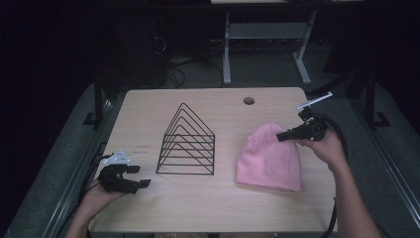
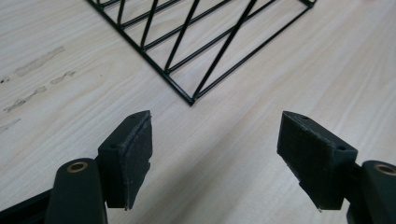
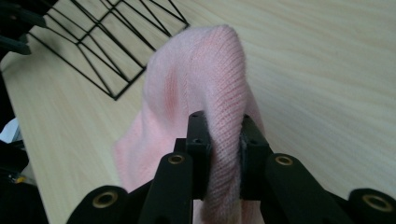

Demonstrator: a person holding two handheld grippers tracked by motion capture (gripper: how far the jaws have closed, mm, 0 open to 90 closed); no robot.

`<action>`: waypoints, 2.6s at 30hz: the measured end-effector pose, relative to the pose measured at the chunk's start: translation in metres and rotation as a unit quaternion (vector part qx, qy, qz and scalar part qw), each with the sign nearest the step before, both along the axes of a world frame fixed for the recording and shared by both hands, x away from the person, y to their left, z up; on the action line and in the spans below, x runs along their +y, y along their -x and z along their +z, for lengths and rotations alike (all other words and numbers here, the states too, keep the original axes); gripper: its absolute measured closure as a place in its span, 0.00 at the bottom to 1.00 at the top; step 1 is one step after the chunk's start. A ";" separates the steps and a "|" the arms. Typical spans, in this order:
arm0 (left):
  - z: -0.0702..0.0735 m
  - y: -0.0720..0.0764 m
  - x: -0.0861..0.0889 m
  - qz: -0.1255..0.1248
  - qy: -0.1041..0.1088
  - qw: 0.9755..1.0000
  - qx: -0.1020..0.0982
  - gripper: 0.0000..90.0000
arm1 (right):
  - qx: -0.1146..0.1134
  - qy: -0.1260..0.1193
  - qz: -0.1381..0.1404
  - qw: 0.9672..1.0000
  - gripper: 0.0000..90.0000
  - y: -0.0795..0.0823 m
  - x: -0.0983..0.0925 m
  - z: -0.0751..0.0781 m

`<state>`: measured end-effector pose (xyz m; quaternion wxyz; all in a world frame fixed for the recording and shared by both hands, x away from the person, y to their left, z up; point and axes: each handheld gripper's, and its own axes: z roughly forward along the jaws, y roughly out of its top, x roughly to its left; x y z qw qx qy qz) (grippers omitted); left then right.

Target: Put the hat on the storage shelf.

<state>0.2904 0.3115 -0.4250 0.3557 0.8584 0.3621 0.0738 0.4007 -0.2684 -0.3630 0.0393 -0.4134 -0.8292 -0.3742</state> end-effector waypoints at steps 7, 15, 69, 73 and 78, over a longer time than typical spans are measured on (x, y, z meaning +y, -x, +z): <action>0.017 0.001 0.004 -0.023 0.006 1.000 0.005 0.30 | -0.029 -0.003 0.018 0.999 0.87 0.011 0.004 0.037; 0.039 0.000 0.001 -0.042 0.013 0.999 0.004 0.30 | -0.057 0.001 0.030 0.998 0.88 0.019 0.010 0.069; 0.160 -0.040 -0.053 -0.142 0.022 0.990 -0.003 0.30 | -0.168 -0.044 0.161 0.972 0.88 0.023 0.126 0.218; 0.163 -0.042 -0.055 -0.144 0.023 0.989 -0.003 0.29 | -0.168 -0.044 0.173 0.970 0.88 0.021 0.142 0.224; 0.166 -0.045 -0.056 -0.147 0.031 0.989 -0.006 0.30 | -0.170 -0.049 0.183 0.967 0.88 0.018 0.160 0.233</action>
